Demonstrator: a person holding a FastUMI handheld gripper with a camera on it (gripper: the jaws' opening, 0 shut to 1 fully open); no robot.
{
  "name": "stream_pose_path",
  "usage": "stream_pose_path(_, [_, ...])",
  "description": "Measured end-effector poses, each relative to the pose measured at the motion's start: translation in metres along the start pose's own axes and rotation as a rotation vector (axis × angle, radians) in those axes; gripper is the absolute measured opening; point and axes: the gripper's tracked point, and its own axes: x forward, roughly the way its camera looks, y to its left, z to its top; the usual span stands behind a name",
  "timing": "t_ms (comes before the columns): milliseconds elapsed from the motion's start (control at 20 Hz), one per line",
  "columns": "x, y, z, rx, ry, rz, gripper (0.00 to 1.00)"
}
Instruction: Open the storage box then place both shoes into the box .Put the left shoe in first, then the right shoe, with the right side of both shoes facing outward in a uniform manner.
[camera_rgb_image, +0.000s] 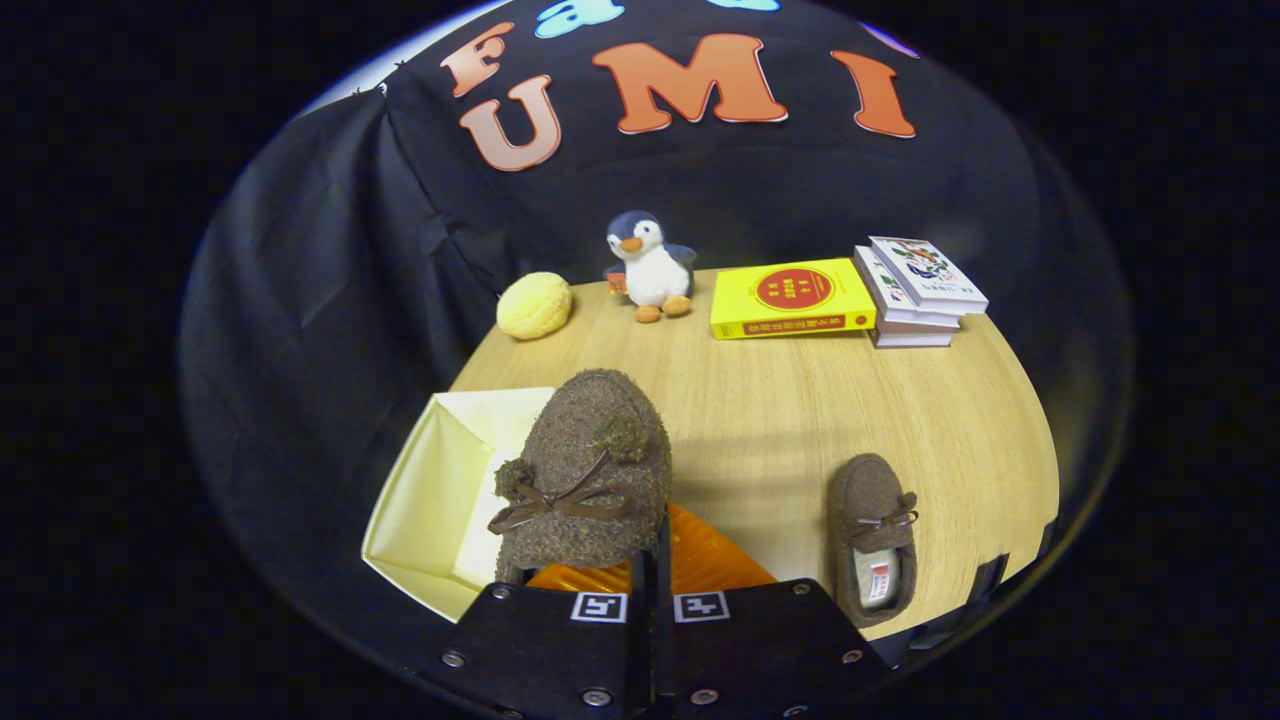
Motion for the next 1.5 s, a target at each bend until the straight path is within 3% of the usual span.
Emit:
stream_pose_path(250, [0.005,0.073,0.015,-0.045,0.009,0.106,0.03])
stream_pose_path(550, [0.041,0.133,-0.001,-0.112,0.078,0.108,0.03])
stream_pose_path(1100, [0.124,0.166,-0.044,-0.1,0.256,-0.021,0.03])
stream_pose_path(1500, [0.143,0.182,-0.099,-0.074,0.426,-0.037,0.1])
